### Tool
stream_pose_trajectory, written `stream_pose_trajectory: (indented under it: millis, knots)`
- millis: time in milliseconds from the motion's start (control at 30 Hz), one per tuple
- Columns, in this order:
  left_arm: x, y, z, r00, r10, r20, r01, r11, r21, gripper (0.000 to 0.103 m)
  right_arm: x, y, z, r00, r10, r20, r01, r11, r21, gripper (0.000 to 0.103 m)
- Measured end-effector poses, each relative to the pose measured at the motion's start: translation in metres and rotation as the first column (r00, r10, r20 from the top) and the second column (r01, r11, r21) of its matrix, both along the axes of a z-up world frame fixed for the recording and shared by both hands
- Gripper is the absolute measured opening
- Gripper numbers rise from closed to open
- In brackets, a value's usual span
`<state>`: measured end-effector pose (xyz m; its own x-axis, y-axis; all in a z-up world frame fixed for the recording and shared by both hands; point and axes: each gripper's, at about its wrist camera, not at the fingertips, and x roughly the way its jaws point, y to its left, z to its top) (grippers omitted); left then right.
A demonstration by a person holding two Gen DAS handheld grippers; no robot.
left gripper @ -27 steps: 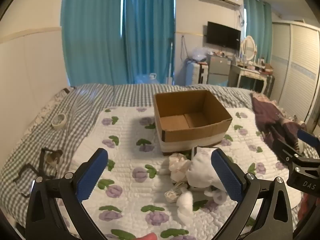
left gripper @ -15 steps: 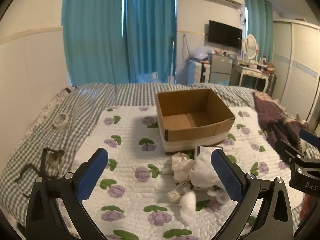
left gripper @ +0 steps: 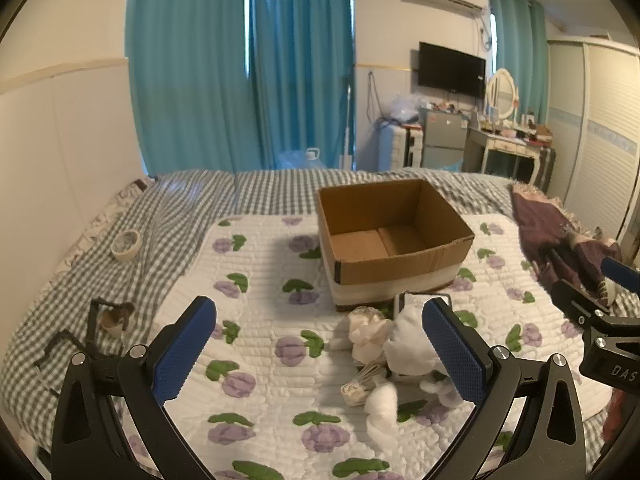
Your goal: Organize soft objects
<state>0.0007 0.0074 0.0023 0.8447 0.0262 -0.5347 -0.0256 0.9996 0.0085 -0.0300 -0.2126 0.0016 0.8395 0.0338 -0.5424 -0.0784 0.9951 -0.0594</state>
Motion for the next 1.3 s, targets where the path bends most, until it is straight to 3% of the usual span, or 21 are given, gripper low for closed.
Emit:
stream_pose_trajectory:
  millis: [1300]
  knots:
    - [-0.0014, 0.0014, -0.0036, 1.000, 0.014, 0.004, -0.014, 1.000, 0.003, 0.103, -0.0018, 0.0082, -0.0045, 1.000, 0.024, -0.015, -0.024, 1.000, -0.006, 0.103]
